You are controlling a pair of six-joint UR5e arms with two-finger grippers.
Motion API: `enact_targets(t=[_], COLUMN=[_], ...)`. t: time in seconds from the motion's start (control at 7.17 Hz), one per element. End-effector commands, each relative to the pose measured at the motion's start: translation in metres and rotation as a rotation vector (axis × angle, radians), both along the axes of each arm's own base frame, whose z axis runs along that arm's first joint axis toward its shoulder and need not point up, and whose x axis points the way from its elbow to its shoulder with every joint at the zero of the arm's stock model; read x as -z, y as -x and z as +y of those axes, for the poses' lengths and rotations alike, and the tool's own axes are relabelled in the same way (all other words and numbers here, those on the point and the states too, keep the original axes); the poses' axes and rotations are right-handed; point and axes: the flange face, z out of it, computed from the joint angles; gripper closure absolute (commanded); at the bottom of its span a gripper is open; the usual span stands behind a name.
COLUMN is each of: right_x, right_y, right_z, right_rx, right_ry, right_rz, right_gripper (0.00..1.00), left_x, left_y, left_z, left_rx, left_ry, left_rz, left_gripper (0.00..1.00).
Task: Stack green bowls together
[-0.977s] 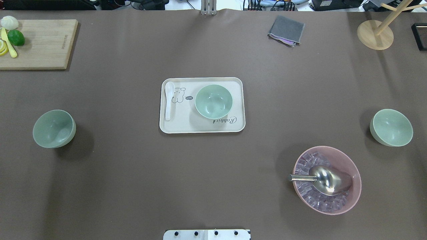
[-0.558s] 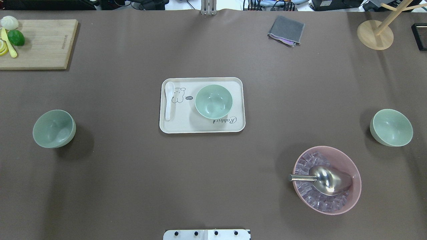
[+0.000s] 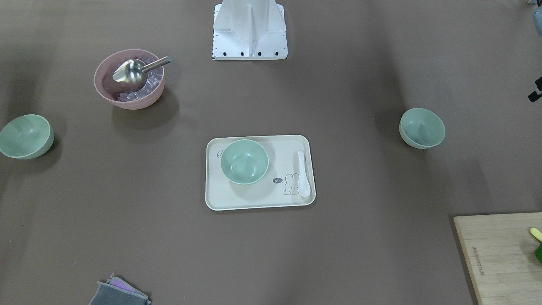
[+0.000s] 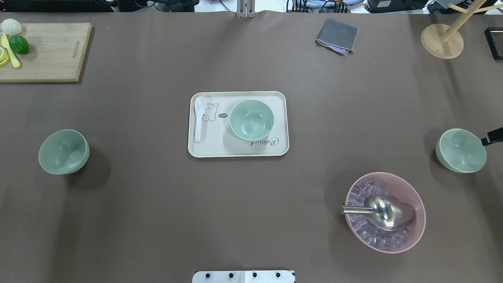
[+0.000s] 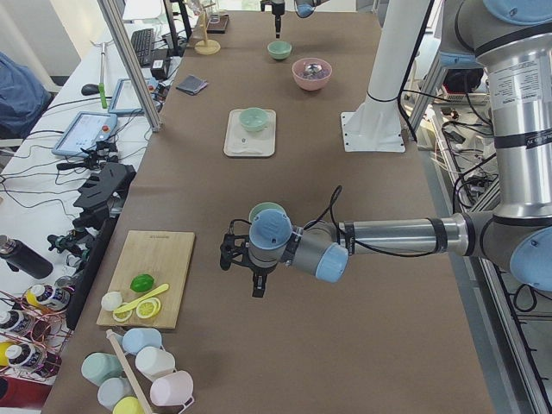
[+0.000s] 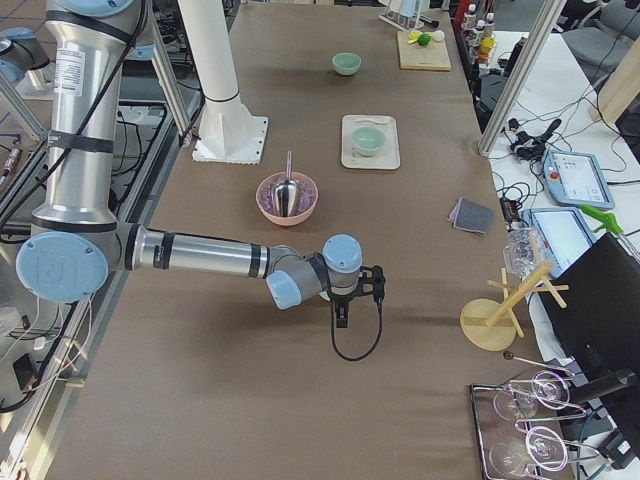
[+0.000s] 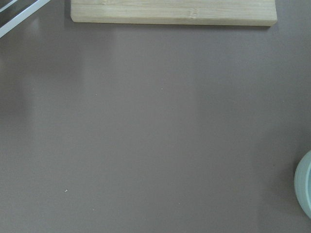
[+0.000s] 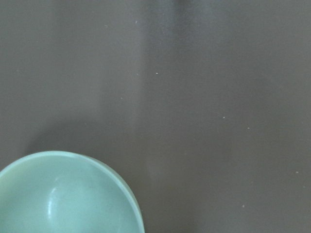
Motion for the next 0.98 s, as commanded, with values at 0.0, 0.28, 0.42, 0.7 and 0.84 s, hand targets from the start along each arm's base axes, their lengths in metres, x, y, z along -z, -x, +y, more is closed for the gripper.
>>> enact_targets(t=[0.0, 0.28, 0.42, 0.7, 0.84], right_x=[-0.001, 0.003, 0.005, 0.006, 0.012], right_y=[0.021, 0.028, 0.030, 0.030, 0.032], right_z=[-0.001, -0.004, -0.006, -0.008, -0.010], right_rx=[0.013, 0.025, 0.024, 0.024, 0.026], right_ry=[0.025, 0.019, 0.017, 0.015, 0.007], right_rz=[0.005, 0.003, 0.001, 0.000, -0.009], right_gripper=[0.06, 0.22, 0.52, 1.00, 1.00], left_x=[0.001, -0.002, -0.002, -0.001, -0.001], left_y=[0.000, 0.000, 0.000, -0.001, 0.000], left_z=[-0.001, 0.000, 0.000, 0.000, 0.000], left_rx=[0.002, 0.002, 0.003, 0.002, 0.005], left_ry=[0.002, 0.008, 0.008, 0.009, 0.010], left_rz=[0.001, -0.001, -0.001, 0.001, 0.001], left_gripper=[0.03, 0.03, 0.03, 0.03, 0.03])
